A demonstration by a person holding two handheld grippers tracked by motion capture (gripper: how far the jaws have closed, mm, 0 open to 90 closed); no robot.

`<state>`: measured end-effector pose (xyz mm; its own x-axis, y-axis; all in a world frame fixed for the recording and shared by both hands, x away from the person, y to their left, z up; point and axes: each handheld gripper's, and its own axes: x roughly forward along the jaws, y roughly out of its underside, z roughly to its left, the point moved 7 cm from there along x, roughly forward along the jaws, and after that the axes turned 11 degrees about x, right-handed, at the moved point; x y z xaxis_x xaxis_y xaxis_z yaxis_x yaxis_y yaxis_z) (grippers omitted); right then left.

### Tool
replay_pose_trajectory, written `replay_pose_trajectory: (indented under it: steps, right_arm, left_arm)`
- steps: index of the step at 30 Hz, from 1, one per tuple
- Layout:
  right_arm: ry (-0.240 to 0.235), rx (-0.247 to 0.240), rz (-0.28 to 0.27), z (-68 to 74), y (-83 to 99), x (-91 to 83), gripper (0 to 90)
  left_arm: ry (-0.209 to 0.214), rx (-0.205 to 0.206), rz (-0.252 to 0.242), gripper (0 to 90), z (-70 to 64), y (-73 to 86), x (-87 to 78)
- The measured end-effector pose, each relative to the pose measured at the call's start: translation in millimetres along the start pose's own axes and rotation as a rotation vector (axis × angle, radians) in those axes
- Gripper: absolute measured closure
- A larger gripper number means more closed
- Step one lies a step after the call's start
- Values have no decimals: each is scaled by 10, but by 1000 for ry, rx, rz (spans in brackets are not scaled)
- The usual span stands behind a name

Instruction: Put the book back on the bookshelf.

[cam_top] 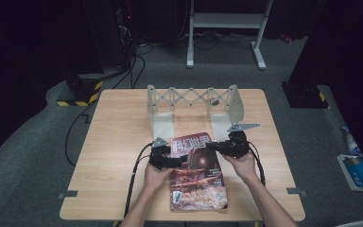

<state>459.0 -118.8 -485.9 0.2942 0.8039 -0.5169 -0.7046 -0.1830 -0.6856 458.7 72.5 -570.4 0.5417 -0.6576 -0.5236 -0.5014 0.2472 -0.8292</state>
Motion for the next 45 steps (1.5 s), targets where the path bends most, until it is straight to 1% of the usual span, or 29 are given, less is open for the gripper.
replay_pose_trajectory:
  steps: [3, 7, 8, 10, 11, 13, 16, 19, 22, 24, 26, 27, 28, 31, 34, 37, 38, 41, 42, 45]
  right_arm:
    - [-7, -7, 0, 23, 2, 5, 864]
    - [-7, -8, 4, -4, 8, 0, 864]
    - [-6, -6, 4, -12, 8, 2, 864]
    - [2, -5, 12, -36, 14, 16, 864]
    - [6, -2, 17, -45, 18, 21, 864]
    - [18, 3, 31, -67, 32, 38, 864]
    - [46, -5, 57, -112, 61, 87, 864]
    - [70, -4, 82, -160, 92, 154, 864]
    - [84, 2, 97, -193, 113, 213, 864]
    - [91, 10, 106, -217, 128, 244, 864]
    - [96, 16, 108, -244, 135, 259, 863]
    - [98, 25, 106, -259, 139, 263, 863]
    - [101, 33, 102, -285, 147, 264, 862]
    - [131, 67, 91, -361, 180, 262, 859]
    - [173, 103, 86, -456, 240, 272, 846]
    - [205, 130, 81, -526, 285, 279, 795]
    - [214, 125, 78, -547, 292, 282, 768]
    - [252, 141, 85, -589, 320, 286, 694]
    - [278, 128, 87, -610, 330, 290, 662]
    - [327, 121, 86, -629, 352, 295, 610]
  left_arm:
    - [1, -2, 1, 55, -28, -12, 29]
    - [2, -12, 1, 61, -29, -16, 28]
    - [1, -24, 1, 69, -21, -16, 18]
    - [-3, -47, 2, 129, -6, -13, -6]
    - [3, -59, 3, 148, 1, -10, -20]
    - [1, -64, 9, 192, 4, -5, -32]
    - [12, -63, 12, 247, -15, -2, -34]
    - [17, -59, 15, 275, -18, 3, -37]
    - [12, -44, 22, 310, -26, 9, -39]
    - [-5, -37, 26, 352, -16, 12, -44]
    - [-4, -40, 26, 365, -15, 15, -46]
    - [-14, -36, 29, 378, -8, 17, -48]
    - [-15, -41, 29, 398, -7, 17, -50]
    - [-27, -44, 31, 437, 4, 21, -53]
    - [-36, -42, 32, 485, 6, 22, -49]
    - [-49, -33, 33, 508, 5, 23, -46]
    - [-53, -29, 35, 513, 4, 25, -47]
    - [-54, -28, 35, 514, 2, 25, -47]
    - [-53, -29, 35, 513, 3, 25, -47]
    - [-50, -32, 34, 513, 9, 24, -48]
